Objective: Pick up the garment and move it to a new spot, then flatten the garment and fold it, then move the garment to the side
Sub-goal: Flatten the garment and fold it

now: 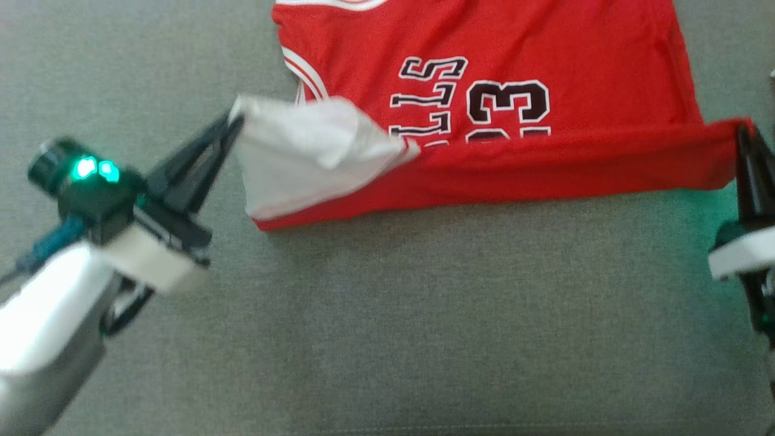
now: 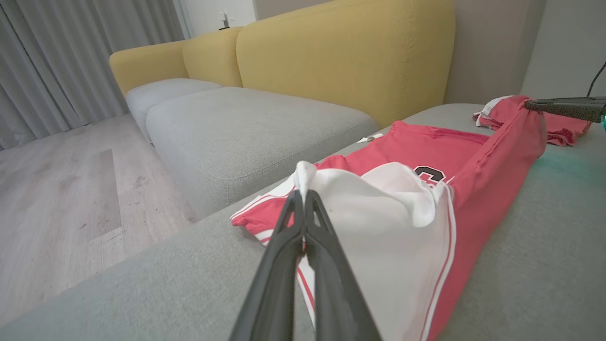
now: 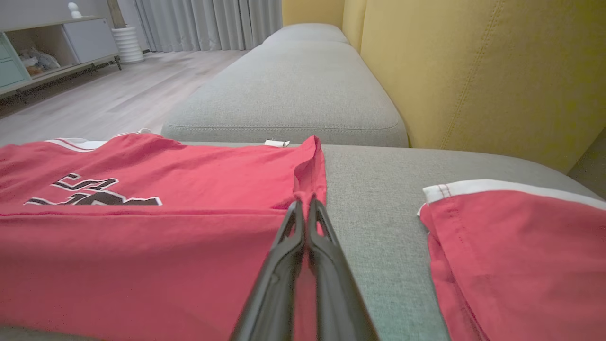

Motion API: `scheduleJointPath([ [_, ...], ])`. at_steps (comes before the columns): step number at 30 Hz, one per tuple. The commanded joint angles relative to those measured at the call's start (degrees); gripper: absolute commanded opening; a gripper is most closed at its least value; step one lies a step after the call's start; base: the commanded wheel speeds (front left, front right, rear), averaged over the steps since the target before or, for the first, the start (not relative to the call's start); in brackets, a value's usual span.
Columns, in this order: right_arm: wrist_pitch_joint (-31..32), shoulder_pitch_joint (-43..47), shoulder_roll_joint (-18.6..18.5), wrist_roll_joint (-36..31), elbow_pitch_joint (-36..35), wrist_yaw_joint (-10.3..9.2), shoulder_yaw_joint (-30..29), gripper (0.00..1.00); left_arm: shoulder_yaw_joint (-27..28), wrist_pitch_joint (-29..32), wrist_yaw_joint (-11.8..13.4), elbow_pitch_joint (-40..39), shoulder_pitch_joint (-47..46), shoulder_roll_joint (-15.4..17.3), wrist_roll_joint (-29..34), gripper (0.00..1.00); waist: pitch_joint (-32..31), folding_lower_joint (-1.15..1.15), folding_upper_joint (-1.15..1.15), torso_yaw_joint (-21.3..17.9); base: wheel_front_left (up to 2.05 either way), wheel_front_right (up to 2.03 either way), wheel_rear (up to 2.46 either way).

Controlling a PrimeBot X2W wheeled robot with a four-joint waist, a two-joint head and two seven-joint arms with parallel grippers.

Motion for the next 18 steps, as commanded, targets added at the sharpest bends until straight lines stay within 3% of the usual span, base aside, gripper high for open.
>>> scheduleJointPath([
  [1, -0.5, -1.6, -2.0, 0.0, -0.3, -0.04, 1.1, 0.0, 2.0, -0.3, -0.4, 0.3, -4.2, 1.6, 0.6, 0.0, 1.4, -0.02, 0.0, -0.5, 0.0, 0.0, 0.0],
  [10, -2.2, -10.3, -1.5, -0.9, 7.0, -0.04, 4.3, 0.0, -1.7, -1.2, -1.1, 10.3, -14.7, -1.5, 2.9, 0.0, 4.7, -0.02, 0.0, -1.0, 0.0, 0.0, 0.0],
  [11, -2.6, -11.0, -1.3, -0.9, 7.9, -0.04, 4.3, 0.01, -1.6, -1.4, -1.1, 11.5, -15.5, -2.4, 2.5, 0.13, 5.0, -0.02, 0.0, -0.9, 0.0, 0.0, 0.0],
  [12, -3.0, -11.5, -1.2, -0.9, 8.7, -0.04, 4.2, 0.4, -1.5, -1.5, -1.1, 12.8, -16.1, -3.3, 2.0, 0.85, 5.1, -0.02, 0.0, -0.7, 0.0, 0.0, 0.0],
  [13, -3.4, -11.9, -1.0, -1.0, 9.4, -0.04, 4.1, 1.0, -1.2, -1.6, -1.1, 13.8, -16.5, -4.3, 1.7, 1.0, 5.3, -0.02, 0.0, -0.5, 0.0, 0.0, 0.0],
  [18, -5.3, -12.1, 0.6, -2.0, 11.4, -0.04, 3.0, 1.0, 2.7, -1.8, 0.1, 16.1, -14.0, -8.5, 1.0, 1.0, 4.6, -0.02, 0.0, 0.2, 0.0, 0.0, 0.0],
])
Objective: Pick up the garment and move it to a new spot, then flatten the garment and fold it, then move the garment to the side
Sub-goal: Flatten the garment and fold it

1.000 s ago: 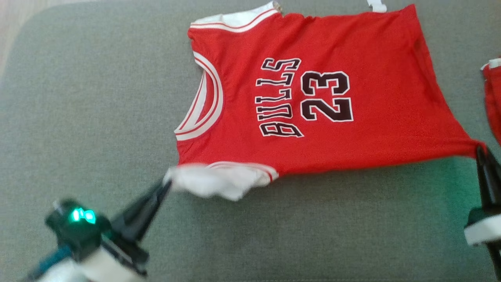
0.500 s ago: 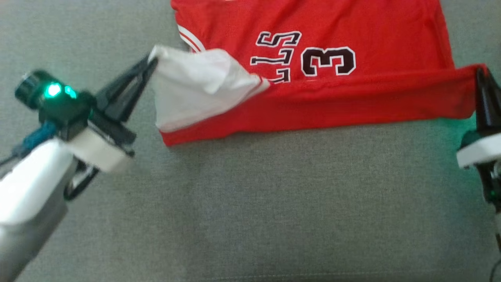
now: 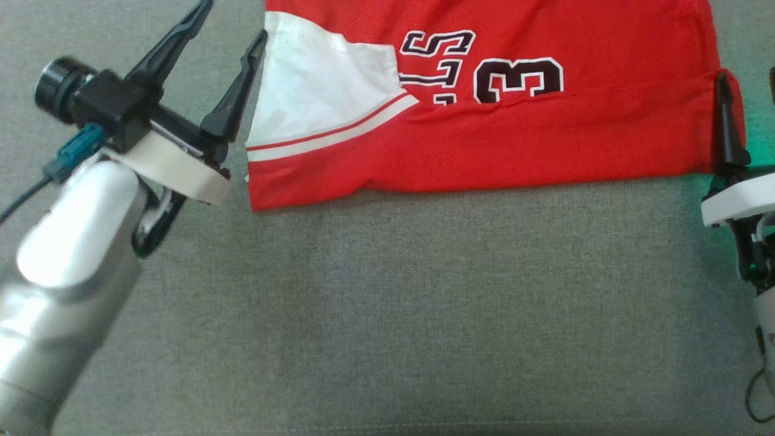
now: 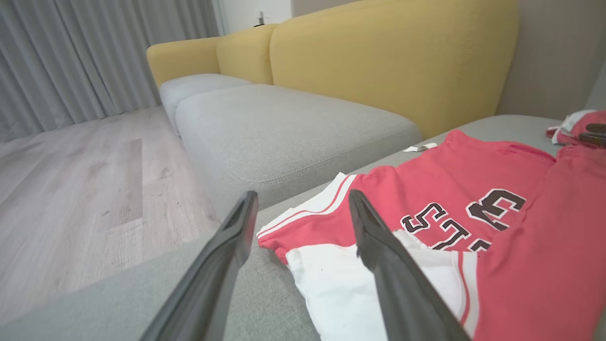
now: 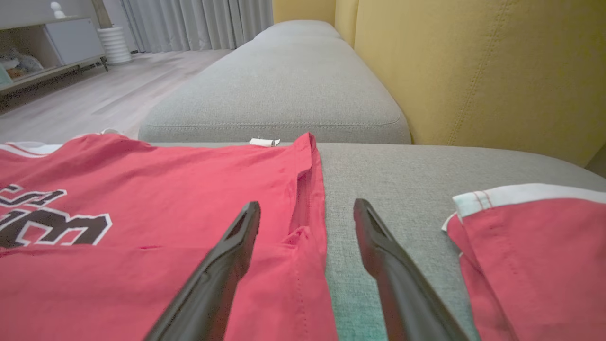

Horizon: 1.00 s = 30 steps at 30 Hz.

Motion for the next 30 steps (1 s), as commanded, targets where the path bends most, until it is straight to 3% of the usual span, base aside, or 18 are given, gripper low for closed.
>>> scheduleJointPath([
  [1, -0.9, 0.7, 0.1, -0.3, -1.3, -0.04, -0.1, 1.0, 4.1, -0.4, 0.9, -1.2, 1.2, 1.2, -0.7, 1.0, -0.7, -0.01, 0.0, 0.3, 0.0, 0.0, 0.0],
  [10, -1.9, 6.0, 2.2, 0.6, -1.3, -0.04, -1.9, 1.0, 8.1, -0.2, 4.3, 0.3, 18.8, -4.8, -6.5, 1.0, -4.8, -0.01, 0.0, 0.9, 0.0, 0.0, 0.0],
  [17, -1.8, 7.0, 2.4, 1.4, -1.2, -0.04, -1.2, 1.0, 7.6, 4.9, 5.6, 3.1, 21.5, -6.6, -10.1, 1.0, -4.6, -0.01, 0.0, 0.4, 0.0, 0.0, 0.0],
  [21, -0.6, 6.3, 2.4, 2.2, -0.2, -0.04, 0.1, 1.0, 6.6, 9.0, 4.5, 4.1, 21.3, -6.4, -11.2, 1.0, -4.1, -0.01, 0.0, 0.0, 0.0, 0.0, 0.0],
  [22, -0.1, 6.1, 2.4, 2.4, 0.2, -0.04, 0.3, 1.0, 6.2, 10.1, 4.2, 4.1, 21.2, -6.2, -11.4, 0.62, -4.1, -0.01, 0.0, 0.0, 0.0, 0.0, 0.0],
  [23, 0.3, 5.8, 2.4, 2.6, 0.8, -0.04, 0.3, 1.0, 5.9, 10.9, 3.8, 4.0, 21.2, -6.0, -11.6, 0.0, -4.2, -0.01, 0.0, 0.0, 0.0, 0.0, 0.0],
  [30, 5.0, 3.9, 2.4, 1.8, 6.5, -0.04, -0.7, 1.0, 5.5, 11.3, 3.1, 1.2, 21.0, -4.0, -11.2, 0.0, -4.9, -0.01, 0.0, 0.9, 0.0, 0.0, 0.0],
])
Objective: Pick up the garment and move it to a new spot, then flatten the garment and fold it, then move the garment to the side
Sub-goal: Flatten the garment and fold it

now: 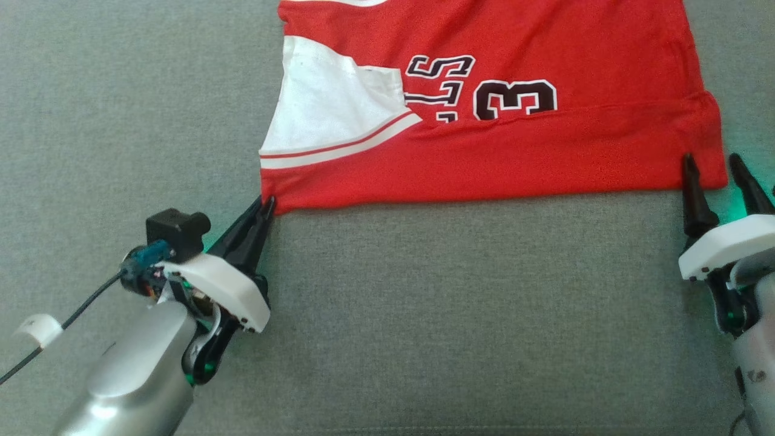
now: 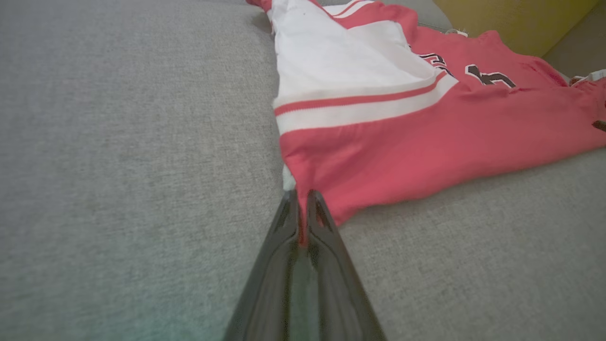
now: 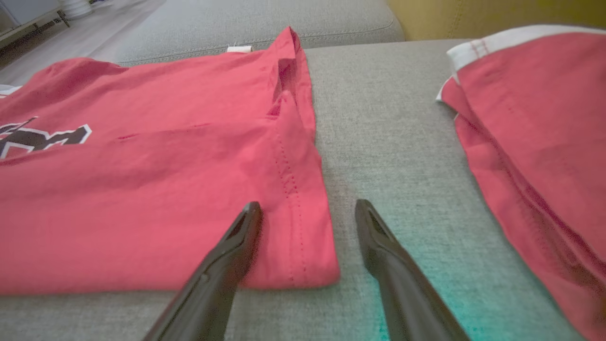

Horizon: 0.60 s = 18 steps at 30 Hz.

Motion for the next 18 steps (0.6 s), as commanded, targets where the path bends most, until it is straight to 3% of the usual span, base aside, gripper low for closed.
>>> scheduleJointPath([
  [1, 0.9, -0.5, -0.7, -0.2, -0.4, -0.04, 0.5, 0.91, 1.3, -0.2, 0.0, -1.5, -0.1, 2.8, 0.4, 0.0, -0.3, 0.0, 0.0, 0.4, 0.0, 0.0, 0.0],
  [2, 1.7, -0.5, -0.7, -0.2, 0.1, -0.04, 0.6, 0.37, 1.2, -0.3, 0.2, -1.9, -0.1, 3.1, 0.7, 0.0, -0.5, 0.0, 0.0, 0.6, 0.0, 0.0, 0.0],
  [3, 2.3, -0.3, -0.6, 0.1, 0.3, -0.04, 0.7, 0.0, 1.2, -0.3, 0.3, -2.4, 0.0, 3.4, 0.8, 0.0, -0.7, 0.0, 0.0, 0.7, 0.0, 0.0, 0.0],
  [12, 2.9, 4.7, -2.4, 2.9, -1.5, -0.04, 1.0, 0.0, 0.3, 0.5, 1.8, -8.3, 6.0, 6.3, 0.2, 0.0, -4.6, 0.0, 0.0, 1.5, 0.0, 0.0, 0.0],
  [18, 2.6, 14.2, -5.2, 4.2, -8.1, -0.04, -0.2, 0.0, 0.3, 0.8, 5.6, -16.5, 13.8, 10.2, -0.1, 0.0, -7.6, 0.0, 0.0, 1.7, 0.0, 0.0, 0.0],
])
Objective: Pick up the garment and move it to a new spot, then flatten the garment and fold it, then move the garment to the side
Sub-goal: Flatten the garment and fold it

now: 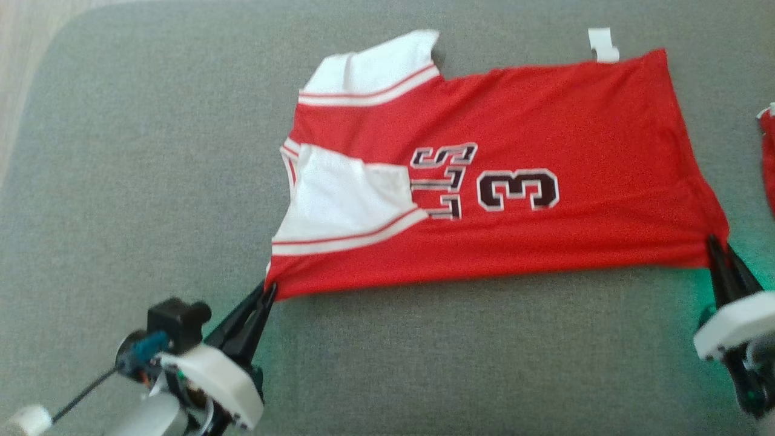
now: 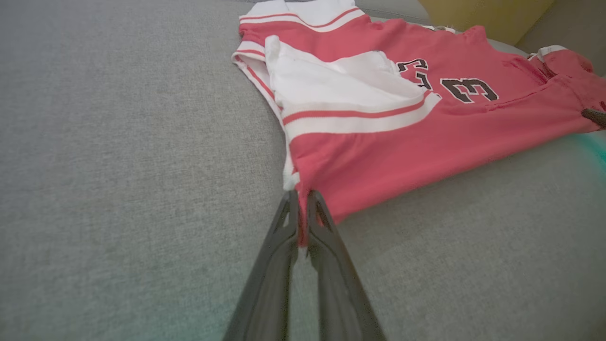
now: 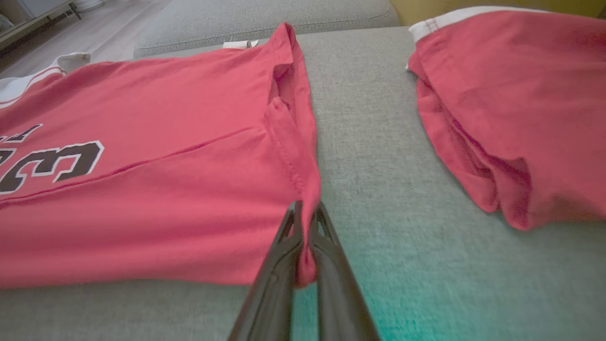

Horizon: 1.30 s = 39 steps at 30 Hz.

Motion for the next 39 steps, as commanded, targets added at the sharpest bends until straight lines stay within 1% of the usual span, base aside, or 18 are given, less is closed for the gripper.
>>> scheduleJointPath([
  [1, -0.4, 2.6, -2.5, -0.1, -3.1, -0.04, -0.7, 0.0, 2.1, -0.3, 1.6, -2.8, 0.3, 3.4, 0.1, 0.0, -1.0, 0.01, 0.0, -0.1, 0.0, 0.0, 0.0],
  [4, 0.5, 7.6, -2.1, -0.8, -7.3, -0.04, -3.0, 0.0, 2.0, -0.4, 3.5, -6.2, 3.7, 4.9, 0.2, 0.0, -1.7, 0.01, 0.0, -0.4, 0.0, 0.0, 0.0],
  [8, 2.9, 13.3, 0.3, -2.0, -13.2, -0.04, -5.8, 0.0, 1.4, 0.9, 5.2, -9.7, 7.8, 6.5, -0.7, 0.0, -2.2, 0.01, 0.0, -1.2, 0.0, 0.0, 0.0],
  [11, 4.5, 15.8, 1.6, -2.4, -15.9, -0.04, -7.3, 0.0, 1.2, 1.4, 6.2, -11.5, 9.6, 7.1, -1.2, 0.0, -2.2, 0.01, 0.0, -1.5, 0.0, 0.0, 0.0],
  [14, 6.0, 17.1, 2.7, -2.9, -17.5, -0.04, -7.8, 0.0, 0.9, 2.3, 6.3, -12.2, 10.2, 7.4, -1.6, 0.0, -2.0, 0.01, 0.0, -1.8, 0.0, 0.0, 0.0],
  [15, 6.6, 17.3, 3.0, -3.1, -17.7, -0.04, -7.9, 0.12, 0.8, 2.7, 6.3, -12.4, 10.2, 7.5, -1.7, 0.0, -2.0, 0.01, 0.0, -1.8, 0.0, 0.0, 0.0],
  [16, 7.2, 17.5, 3.2, -3.2, -18.0, -0.04, -8.1, 0.55, 0.8, 3.0, 6.3, -12.5, 10.1, 7.5, -1.9, 0.0, -2.0, 0.01, 0.0, -1.9, 0.0, 0.0, 0.0],
  [17, 7.5, 17.5, 3.5, -3.3, -18.3, -0.04, -8.3, 1.0, 0.8, 3.3, 6.4, -12.6, 9.9, 7.4, -1.9, 0.48, -2.0, 0.01, 0.0, -1.9, 0.0, 0.0, 0.0],
  [18, 7.4, 17.6, 3.8, -3.4, -18.8, -0.04, -8.9, 1.0, 0.9, 3.4, 6.5, -12.8, 9.5, 7.4, -1.8, 1.0, -2.0, 0.01, 0.0, -2.0, 0.0, 0.0, 0.0],
  [21, 6.9, 17.4, 4.2, -4.0, -20.8, -0.04, -10.0, 1.0, 1.4, 3.6, 6.1, -13.7, 7.2, 8.2, -1.0, 1.0, -1.8, 0.01, 0.0, -2.2, 0.0, 0.0, 0.0],
  [23, 6.4, 17.2, 4.4, -4.4, -22.5, -0.04, -10.7, 1.0, 2.1, 4.3, 5.3, -14.8, 4.0, 9.2, -0.1, 1.0, -1.3, 0.01, 0.0, -2.4, 0.0, 0.0, 0.0],
  [26, 6.2, 16.5, 4.5, -5.4, -25.1, -0.04, -11.4, 1.0, 3.2, 7.0, 2.5, -16.3, -3.7, 10.7, 1.3, 1.0, 0.2, 0.01, 0.0, -2.9, 0.0, 0.0, 0.0],
  [29, 6.5, 14.9, 4.6, -6.3, -27.8, -0.04, -11.1, 1.0, 4.2, 10.8, -1.5, -16.0, -13.6, 10.7, 1.2, 1.0, 2.6, 0.01, 0.0, -4.0, 0.0, 0.0, 0.0],
  [30, 6.5, 14.9, 4.6, -6.3, -27.8, -0.04, -11.1, 1.0, 4.2, 10.8, -1.5, -16.0, -13.6, 10.7, 1.2, 1.0, 2.6, 0.01, 0.0, -4.0, 0.0, 0.0, 0.0],
  [32, 6.7, 13.5, 4.6, -6.5, -29.1, -0.04, -10.5, 1.0, 4.3, 14.1, -4.3, -13.9, -20.3, 9.8, 0.5, 1.0, 4.5, 0.01, 0.0, -5.0, 0.0, 0.0, 0.0],
  [34, 6.8, 11.9, 4.5, -6.7, -30.0, -0.04, -9.8, 1.0, 4.0, 17.4, -6.2, -10.7, -26.5, 8.1, -0.8, 1.0, 6.4, 0.01, 0.0, -6.2, 0.0, 0.0, 0.0],
  [36, 6.7, 10.5, 4.4, -6.8, -30.7, -0.04, -9.1, 1.0, 3.2, 20.6, -7.4, -6.8, -32.1, 6.5, -2.3, 1.0, 8.4, 0.01, 0.0, -7.3, 0.0, 0.0, 0.0],
  [39, 6.7, 8.6, 4.6, -7.0, -31.1, -0.04, -7.9, 1.0, 1.4, 24.4, -8.3, -0.7, -39.4, 4.9, -3.2, 1.0, 11.0, 0.01, 0.0, -9.0, 0.0, 0.0, 0.0],
])
